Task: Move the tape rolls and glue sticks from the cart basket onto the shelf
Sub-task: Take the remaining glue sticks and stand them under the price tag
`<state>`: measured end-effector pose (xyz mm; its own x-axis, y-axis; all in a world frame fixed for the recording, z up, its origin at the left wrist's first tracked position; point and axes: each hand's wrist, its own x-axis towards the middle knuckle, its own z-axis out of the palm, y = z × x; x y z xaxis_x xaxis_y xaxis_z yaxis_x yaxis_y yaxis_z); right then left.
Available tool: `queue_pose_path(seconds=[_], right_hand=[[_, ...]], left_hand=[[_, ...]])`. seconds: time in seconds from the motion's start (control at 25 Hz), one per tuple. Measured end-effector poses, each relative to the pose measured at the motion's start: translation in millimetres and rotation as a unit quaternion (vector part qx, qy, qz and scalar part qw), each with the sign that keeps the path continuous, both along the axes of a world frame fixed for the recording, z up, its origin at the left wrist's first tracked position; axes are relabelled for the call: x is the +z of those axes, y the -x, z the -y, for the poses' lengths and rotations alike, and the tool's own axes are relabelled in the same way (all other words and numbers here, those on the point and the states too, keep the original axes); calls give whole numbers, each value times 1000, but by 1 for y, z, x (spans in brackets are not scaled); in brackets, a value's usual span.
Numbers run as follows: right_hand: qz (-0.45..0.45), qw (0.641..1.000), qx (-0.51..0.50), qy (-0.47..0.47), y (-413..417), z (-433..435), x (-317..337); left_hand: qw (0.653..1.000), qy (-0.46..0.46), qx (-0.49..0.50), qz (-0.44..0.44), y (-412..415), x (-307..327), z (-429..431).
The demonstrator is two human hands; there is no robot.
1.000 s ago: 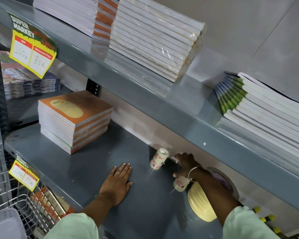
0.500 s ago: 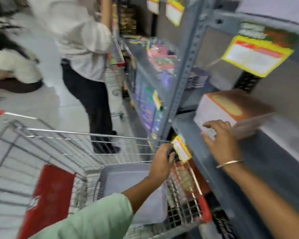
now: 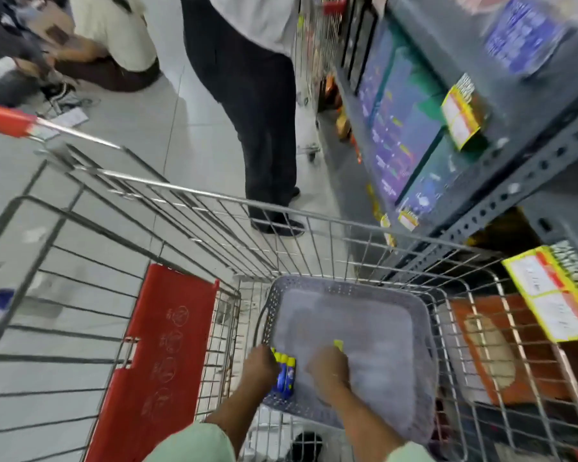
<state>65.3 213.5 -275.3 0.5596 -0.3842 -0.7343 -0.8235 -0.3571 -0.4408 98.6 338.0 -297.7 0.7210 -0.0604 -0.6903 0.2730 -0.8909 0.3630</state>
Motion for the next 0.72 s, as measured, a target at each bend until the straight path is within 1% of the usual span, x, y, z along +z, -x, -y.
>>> queue_pose_path(seconds=[0.08, 0.24, 0.36, 0.44, 0.48, 0.6, 0.72], right_hand=[[-43, 999, -2, 4, 6, -16, -39], [-68, 998, -2, 16, 1, -33, -71], [-68, 993, 70, 68, 1, -36, -82], [-66, 989, 100, 91, 0, -36, -83], [-62, 986, 115, 101, 0, -36, -84], [-48, 975, 163, 141, -2, -29, -86], [-36, 973, 168, 153, 1, -18, -85]], left_hand=[[1000, 1, 22, 14, 9, -26, 4], [995, 17, 94, 24, 18, -38, 15], [995, 13, 92, 29, 19, -47, 18], [994, 5, 107, 9, 17, -53, 17], [995, -5, 104, 5, 16, -52, 17], [998, -29, 48, 17, 17, -55, 18], [999, -43, 18, 19, 19, -60, 19]])
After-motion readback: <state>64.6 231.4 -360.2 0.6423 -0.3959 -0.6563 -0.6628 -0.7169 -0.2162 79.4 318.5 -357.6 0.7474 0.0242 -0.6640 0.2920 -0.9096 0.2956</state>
